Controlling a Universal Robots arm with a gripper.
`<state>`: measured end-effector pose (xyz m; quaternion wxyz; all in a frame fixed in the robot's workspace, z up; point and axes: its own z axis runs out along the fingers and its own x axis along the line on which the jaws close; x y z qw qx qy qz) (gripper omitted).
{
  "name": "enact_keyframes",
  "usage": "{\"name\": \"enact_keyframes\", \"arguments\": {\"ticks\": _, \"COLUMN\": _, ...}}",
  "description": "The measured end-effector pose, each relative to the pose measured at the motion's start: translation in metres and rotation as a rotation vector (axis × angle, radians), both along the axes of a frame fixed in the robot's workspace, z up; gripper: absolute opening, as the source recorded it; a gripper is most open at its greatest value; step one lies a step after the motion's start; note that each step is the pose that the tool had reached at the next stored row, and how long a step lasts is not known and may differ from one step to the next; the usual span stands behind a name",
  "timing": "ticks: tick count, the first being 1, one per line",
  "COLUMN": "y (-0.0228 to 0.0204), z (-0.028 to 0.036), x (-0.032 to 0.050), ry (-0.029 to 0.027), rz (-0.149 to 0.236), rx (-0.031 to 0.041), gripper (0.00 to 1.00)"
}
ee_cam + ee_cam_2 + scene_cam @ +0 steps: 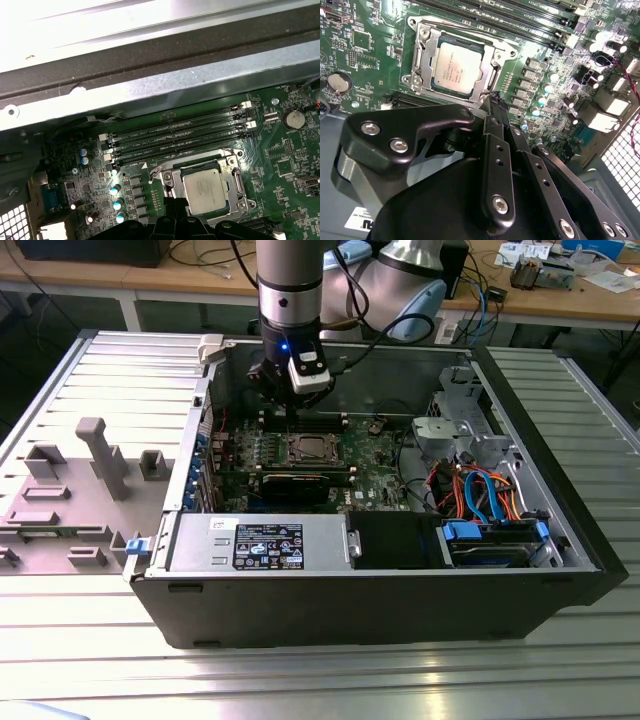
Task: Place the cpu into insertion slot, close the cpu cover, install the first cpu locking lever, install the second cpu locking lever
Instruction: 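Install the first cpu locking lever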
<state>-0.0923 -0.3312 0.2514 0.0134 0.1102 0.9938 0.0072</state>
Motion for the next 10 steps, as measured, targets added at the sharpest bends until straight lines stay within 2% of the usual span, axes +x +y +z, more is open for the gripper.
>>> {"name": "enact_keyframes", "arguments": {"ticks": 6, "y": 0.0002, "z": 0.001, "x": 0.0001, "ry": -0.0001, "rz": 0.005, "rx": 0.0001, "gripper": 0.11}}
{"name": "enact_keyframes", "arguments": {"ticks": 9, "y": 0.0003, "z": 0.0091, "x": 0.0, "ry": -0.0001, "rz": 0.006, "rx": 0.0001, "gripper": 0.11}}
{"name": "enact_keyframes", "arguments": {"ticks": 10, "y": 0.0002, "z": 0.0148, "x": -0.0001, "ry": -0.0001, "rz": 0.007, "rx": 0.0, "gripper": 0.11}}
